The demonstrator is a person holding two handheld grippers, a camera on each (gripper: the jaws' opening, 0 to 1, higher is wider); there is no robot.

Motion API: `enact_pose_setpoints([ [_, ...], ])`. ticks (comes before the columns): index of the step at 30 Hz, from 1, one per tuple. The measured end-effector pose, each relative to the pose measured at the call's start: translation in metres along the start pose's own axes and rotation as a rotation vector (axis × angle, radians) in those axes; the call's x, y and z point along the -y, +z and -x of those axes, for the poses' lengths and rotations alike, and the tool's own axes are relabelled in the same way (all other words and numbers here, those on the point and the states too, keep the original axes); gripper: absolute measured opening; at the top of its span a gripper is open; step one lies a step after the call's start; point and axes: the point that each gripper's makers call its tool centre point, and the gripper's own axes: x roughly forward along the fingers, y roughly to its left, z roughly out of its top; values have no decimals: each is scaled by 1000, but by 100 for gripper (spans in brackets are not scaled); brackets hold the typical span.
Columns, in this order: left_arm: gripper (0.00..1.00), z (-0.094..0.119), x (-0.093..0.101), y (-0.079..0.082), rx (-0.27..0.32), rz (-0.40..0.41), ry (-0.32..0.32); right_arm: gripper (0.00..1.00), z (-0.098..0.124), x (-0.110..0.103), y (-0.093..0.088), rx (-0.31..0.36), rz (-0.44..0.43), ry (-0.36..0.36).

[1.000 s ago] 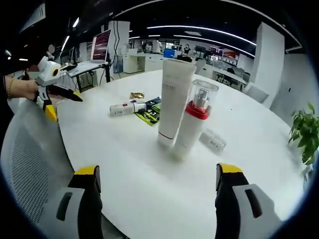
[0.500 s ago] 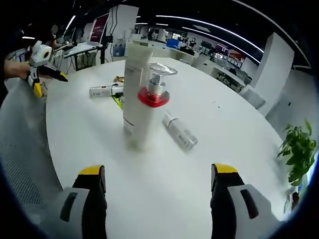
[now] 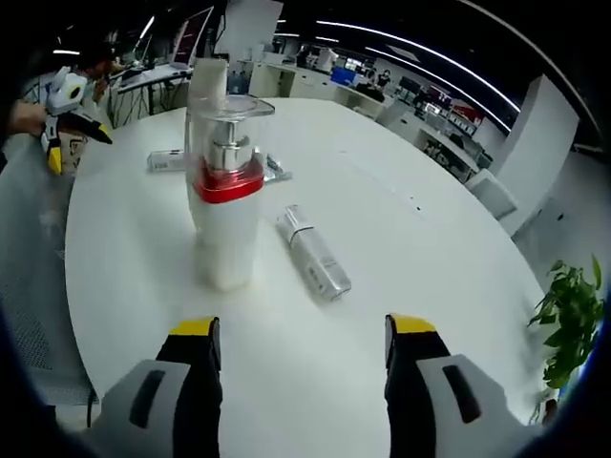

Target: Arrange the skincare products in the storage area until every visible bottle or jar stands upright without overlapping.

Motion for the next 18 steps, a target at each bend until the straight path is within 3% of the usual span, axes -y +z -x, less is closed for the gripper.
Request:
enact_pose_setpoints([
  [6, 87, 0, -5, -2, -7, 14, 13, 61, -23, 13, 2, -26, 34, 35],
  [18, 84, -1, -6, -7, -35, -5, 34, 48, -60, 20, 18, -49, 109, 124],
])
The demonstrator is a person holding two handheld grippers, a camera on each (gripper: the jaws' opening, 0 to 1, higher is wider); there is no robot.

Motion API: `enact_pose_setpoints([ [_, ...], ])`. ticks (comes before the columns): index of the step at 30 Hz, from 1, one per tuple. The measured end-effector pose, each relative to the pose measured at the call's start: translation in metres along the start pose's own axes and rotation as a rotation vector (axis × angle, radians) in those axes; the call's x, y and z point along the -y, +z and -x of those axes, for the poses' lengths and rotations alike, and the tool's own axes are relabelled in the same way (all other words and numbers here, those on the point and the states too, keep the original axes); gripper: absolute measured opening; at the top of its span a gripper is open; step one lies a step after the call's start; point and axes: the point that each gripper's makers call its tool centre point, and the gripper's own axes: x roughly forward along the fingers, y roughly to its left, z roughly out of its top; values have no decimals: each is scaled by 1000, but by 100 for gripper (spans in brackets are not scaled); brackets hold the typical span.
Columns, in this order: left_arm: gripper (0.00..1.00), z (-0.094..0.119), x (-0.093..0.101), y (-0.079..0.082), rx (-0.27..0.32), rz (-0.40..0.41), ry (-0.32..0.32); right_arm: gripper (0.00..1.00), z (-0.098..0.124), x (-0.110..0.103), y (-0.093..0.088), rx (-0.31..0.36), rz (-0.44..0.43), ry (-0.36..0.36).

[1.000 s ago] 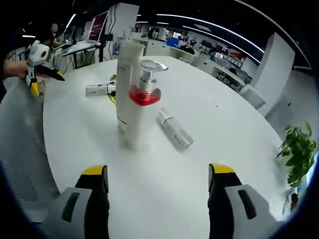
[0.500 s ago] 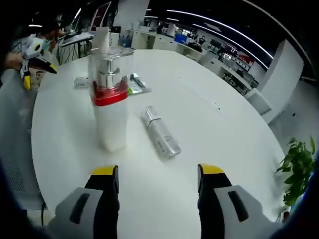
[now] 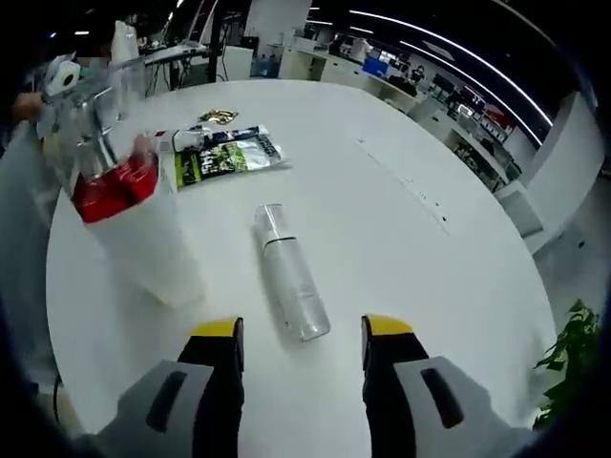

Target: Arrange the skincare products in the storage area until every visible bottle or jar stands upright without overlapping.

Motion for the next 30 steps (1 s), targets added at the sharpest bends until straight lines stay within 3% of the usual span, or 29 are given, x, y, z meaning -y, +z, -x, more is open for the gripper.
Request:
enact_pose_setpoints([
  [5, 83, 0, -1, -3, -13, -4, 5, 46, -13, 5, 5, -5, 13, 22],
  [18, 82, 1, -2, -6, -35, -8, 20, 38, -35, -11, 16, -19, 69, 133],
  [30, 80, 0, -2, -9, -54, -29, 24, 29, -51, -16, 22, 7, 38, 196],
])
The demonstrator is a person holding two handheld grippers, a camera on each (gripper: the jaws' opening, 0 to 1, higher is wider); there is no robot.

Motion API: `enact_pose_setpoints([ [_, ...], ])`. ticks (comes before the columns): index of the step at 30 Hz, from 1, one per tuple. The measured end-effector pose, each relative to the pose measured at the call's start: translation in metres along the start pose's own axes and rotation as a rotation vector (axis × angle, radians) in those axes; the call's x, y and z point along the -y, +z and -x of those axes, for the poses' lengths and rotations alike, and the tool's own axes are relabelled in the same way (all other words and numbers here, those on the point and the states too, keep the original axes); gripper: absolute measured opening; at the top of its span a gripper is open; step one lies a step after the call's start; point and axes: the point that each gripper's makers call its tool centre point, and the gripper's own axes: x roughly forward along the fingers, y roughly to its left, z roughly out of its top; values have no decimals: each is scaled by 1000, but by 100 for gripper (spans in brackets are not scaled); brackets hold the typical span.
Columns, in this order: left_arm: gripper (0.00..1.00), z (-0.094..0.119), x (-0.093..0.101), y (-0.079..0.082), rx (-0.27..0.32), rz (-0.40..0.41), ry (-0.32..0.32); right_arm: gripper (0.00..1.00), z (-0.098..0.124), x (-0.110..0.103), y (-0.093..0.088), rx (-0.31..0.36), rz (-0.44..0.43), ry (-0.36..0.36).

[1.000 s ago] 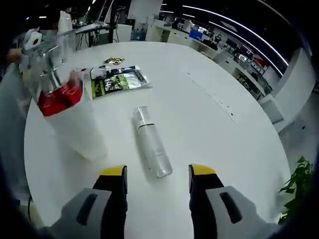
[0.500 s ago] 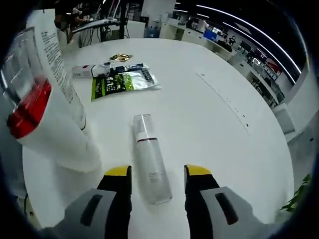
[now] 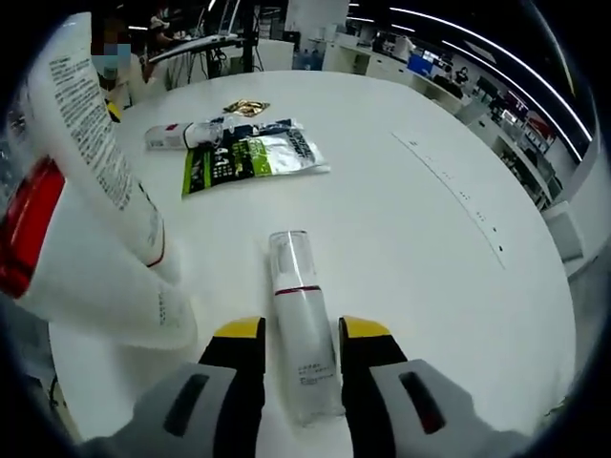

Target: Arrange the skincare products in the storage area until every visible bottle or jar stands upright without overlapping.

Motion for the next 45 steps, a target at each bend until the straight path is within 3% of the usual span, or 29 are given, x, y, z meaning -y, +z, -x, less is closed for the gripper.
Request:
enact_pose_setpoints([
  [10, 79, -1, -1, -1, -4, 1, -4, 22, -3, -5, 2, 91, -42, 54],
  [24, 78, -1, 1, 4, 18, 32, -11, 21, -4, -4, 1, 65, -131, 4],
  [28, 77, 2, -5, 17, 81, 101, -10, 21, -1, -5, -3, 41, -124, 0],
  [33, 77, 2, -3, 23, 77, 68, -4, 21, 10, -1, -4, 87, -215, -40],
  [38, 76, 4, -1, 23, 82, 66, -15, 21, 24, -1, -10, 93, -236, -73],
  [45, 75, 0, 15, 33, 100, 50, -42, 21, 55, -5, -24, 162, -388, -158],
])
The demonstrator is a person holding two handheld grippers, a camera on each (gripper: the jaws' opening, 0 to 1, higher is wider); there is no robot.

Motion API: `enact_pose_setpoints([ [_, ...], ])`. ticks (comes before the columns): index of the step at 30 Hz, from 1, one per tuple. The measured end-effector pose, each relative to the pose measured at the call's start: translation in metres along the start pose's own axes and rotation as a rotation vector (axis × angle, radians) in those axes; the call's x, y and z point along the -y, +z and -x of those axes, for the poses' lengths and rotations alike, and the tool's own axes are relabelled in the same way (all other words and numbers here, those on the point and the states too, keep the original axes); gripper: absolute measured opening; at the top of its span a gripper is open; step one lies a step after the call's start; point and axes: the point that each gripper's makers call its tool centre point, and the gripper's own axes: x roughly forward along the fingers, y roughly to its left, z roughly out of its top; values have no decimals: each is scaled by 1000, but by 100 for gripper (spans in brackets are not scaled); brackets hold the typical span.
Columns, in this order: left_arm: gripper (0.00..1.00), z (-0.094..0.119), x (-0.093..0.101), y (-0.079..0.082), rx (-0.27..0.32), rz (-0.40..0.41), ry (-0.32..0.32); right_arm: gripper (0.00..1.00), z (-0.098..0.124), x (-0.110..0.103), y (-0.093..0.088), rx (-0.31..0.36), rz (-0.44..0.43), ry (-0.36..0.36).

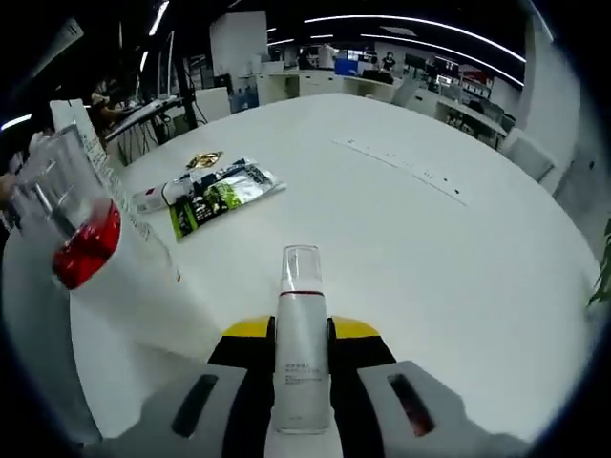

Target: Arrange the skincare products in the storage area until every visible bottle or jar stands upright without overlapping.

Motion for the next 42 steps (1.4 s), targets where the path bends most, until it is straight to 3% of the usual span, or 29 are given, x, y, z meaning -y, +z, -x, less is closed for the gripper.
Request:
enact_pose_setpoints([
  [9, 74, 2, 7, 10, 32, -18, -26, 21, 42, -7, -13, 133, -242, -74],
  [23, 74, 10, 24, 22, 76, -21, -61, 21, 90, -48, -50, 198, -365, -124],
  [32, 73, 15, 36, 26, 99, -10, -87, 21, 111, -95, -63, 232, -427, -132],
  [37, 73, 17, 44, 28, 111, -3, -113, 21, 119, -115, -59, 271, -460, -129],
  [42, 72, 19, 57, 37, 122, -14, -137, 21, 125, -144, -35, 326, -463, -107],
])
